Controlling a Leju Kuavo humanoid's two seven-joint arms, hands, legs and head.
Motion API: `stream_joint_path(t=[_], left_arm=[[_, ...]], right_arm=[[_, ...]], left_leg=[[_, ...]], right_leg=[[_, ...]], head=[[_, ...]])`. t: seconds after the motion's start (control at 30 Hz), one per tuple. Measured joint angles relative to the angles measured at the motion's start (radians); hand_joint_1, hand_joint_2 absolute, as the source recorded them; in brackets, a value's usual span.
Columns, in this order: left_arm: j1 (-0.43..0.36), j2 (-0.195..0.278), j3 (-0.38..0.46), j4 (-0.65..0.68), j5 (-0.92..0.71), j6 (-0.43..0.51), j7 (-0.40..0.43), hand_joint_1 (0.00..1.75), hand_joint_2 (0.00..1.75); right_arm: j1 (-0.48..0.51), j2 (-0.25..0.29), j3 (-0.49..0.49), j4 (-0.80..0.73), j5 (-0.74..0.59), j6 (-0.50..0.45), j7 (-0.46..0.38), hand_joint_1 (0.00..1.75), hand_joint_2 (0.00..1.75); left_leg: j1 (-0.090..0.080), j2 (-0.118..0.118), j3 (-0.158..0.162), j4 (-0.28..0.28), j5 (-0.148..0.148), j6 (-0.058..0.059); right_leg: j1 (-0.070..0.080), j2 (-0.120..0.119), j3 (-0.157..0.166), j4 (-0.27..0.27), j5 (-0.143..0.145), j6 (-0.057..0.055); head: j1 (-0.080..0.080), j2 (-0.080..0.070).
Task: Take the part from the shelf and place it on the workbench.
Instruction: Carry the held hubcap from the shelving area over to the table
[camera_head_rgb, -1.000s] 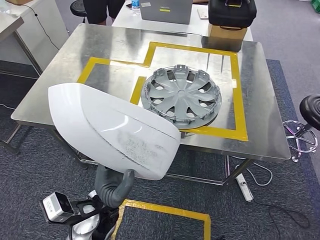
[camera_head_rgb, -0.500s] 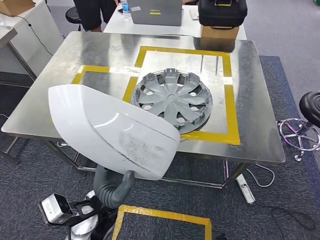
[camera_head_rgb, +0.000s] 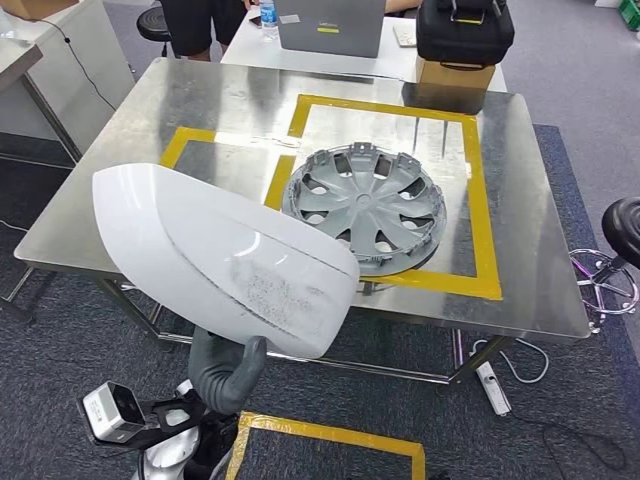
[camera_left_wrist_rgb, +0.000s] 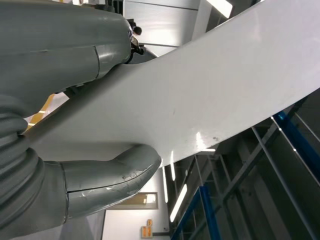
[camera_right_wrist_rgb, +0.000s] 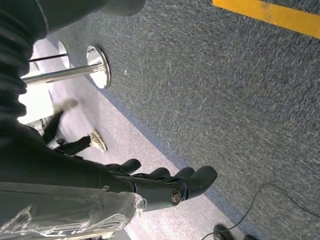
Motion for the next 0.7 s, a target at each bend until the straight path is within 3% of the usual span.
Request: stream_joint_path(t=[0.07, 0.1, 0.17, 0.3, 0.37, 0.43, 0.47, 0.5, 0.53, 0.6, 0.63, 0.7], left_arm=[[0.001, 0.0, 0.0, -0.004, -0.003, -0.007, 0.0, 1.75, 1.75], [0.001, -0.001, 0.0, -0.006, -0.005, -0.008, 0.0, 1.75, 1.75], [0.002, -0.002, -0.001, -0.006, -0.007, -0.009, 0.0, 1.75, 1.75], [0.002, -0.002, -0.004, -0.006, -0.008, -0.005, 0.0, 1.75, 1.75], [0.0, -0.002, -0.004, -0.006, -0.004, -0.001, 0.0, 1.75, 1.75], [0.001, -0.002, -0.002, -0.006, 0.004, 0.004, 0.0, 1.75, 1.75], [0.003, -0.002, -0.002, -0.006, 0.007, 0.006, 0.0, 1.75, 1.75], [0.005, -0.002, -0.001, -0.006, 0.01, 0.008, 0.0, 1.75, 1.75], [0.006, -0.002, 0.0, -0.006, 0.012, 0.009, 0.0, 1.75, 1.75], [0.006, -0.002, 0.002, -0.006, 0.016, 0.011, 0.0, 1.75, 1.75], [0.005, -0.004, 0.002, -0.007, 0.018, 0.013, 0.0, 1.75, 1.75], [0.003, -0.008, 0.003, -0.008, 0.021, 0.018, 0.0, 1.75, 1.75]], right_arm=[[0.0, 0.0, 0.0, 0.0, 0.0, 0.001, 0.001, 0.0, 1.75], [0.0, 0.001, 0.0, 0.0, 0.0, 0.002, 0.001, 0.0, 1.75], [-0.002, 0.002, 0.0, 0.001, 0.0, 0.004, 0.0, 0.0, 1.75], [-0.001, 0.003, 0.0, 0.001, -0.003, 0.004, 0.0, 0.0, 1.75], [-0.002, 0.003, 0.0, 0.001, -0.003, 0.002, -0.001, 0.0, 1.75], [-0.001, 0.003, 0.0, 0.001, -0.003, 0.001, -0.001, 0.0, 1.75], [0.0, 0.004, 0.0, 0.001, -0.002, 0.001, -0.001, 0.0, 1.75], [0.003, 0.004, 0.0, 0.001, -0.002, 0.001, -0.001, 0.0, 1.75], [0.005, 0.004, 0.0, 0.001, -0.002, 0.001, -0.001, 0.0, 1.75], [0.005, 0.004, 0.0, 0.001, -0.001, 0.001, 0.0, 0.0, 1.75], [0.005, 0.004, 0.0, 0.001, -0.001, 0.001, 0.0, 0.0, 1.75], [0.003, 0.005, 0.0, 0.001, -0.001, 0.001, 0.003, 0.0, 1.75]], left_leg=[[0.001, 0.0, 0.022, 0.0, -0.015, -0.006], [0.0, 0.0, 0.031, 0.001, -0.021, -0.011], [-0.004, 0.0, 0.04, 0.002, -0.027, -0.023], [-0.004, 0.002, 0.034, 0.01, -0.037, -0.041], [-0.004, 0.003, -0.014, 0.093, -0.073, -0.051], [-0.003, 0.003, -0.1, 0.223, -0.109, -0.055], [-0.003, 0.003, -0.134, 0.262, -0.107, -0.055], [-0.004, 0.003, -0.151, 0.267, -0.083, -0.053], [-0.004, 0.004, -0.149, 0.237, -0.041, -0.051], [-0.004, 0.004, -0.113, 0.123, 0.049, -0.044], [-0.004, 0.005, -0.093, 0.07, 0.069, -0.041], [-0.006, 0.003, -0.075, 0.023, 0.067, -0.033]], right_leg=[[-0.001, -0.002, 0.054, -0.118, 0.074, -0.002], [0.001, -0.004, 0.088, -0.183, 0.095, -0.003], [0.003, -0.006, 0.126, -0.251, 0.099, -0.012], [0.002, -0.003, 0.133, -0.261, 0.086, -0.036], [-0.001, -0.003, 0.141, -0.268, 0.082, -0.046], [-0.001, -0.003, 0.149, -0.27, 0.074, -0.053], [0.0, -0.003, 0.154, -0.27, 0.069, -0.055], [0.0, -0.002, 0.161, -0.27, 0.064, -0.055], [0.0, 0.0, 0.17, -0.27, 0.058, -0.054], [0.001, 0.003, 0.185, -0.269, 0.045, -0.048], [0.004, 0.004, 0.188, -0.268, 0.039, -0.043], [0.007, 0.005, 0.187, -0.269, 0.031, -0.032]], head=[[0.001, 0.0], [0.003, 0.0], [0.003, 0.0], [-0.006, 0.0], [-0.01, 0.0], [-0.012, 0.0], [-0.012, 0.0], [-0.013, 0.0], [-0.013, 0.0], [-0.013, 0.0], [-0.013, 0.0], [-0.012, 0.0]])
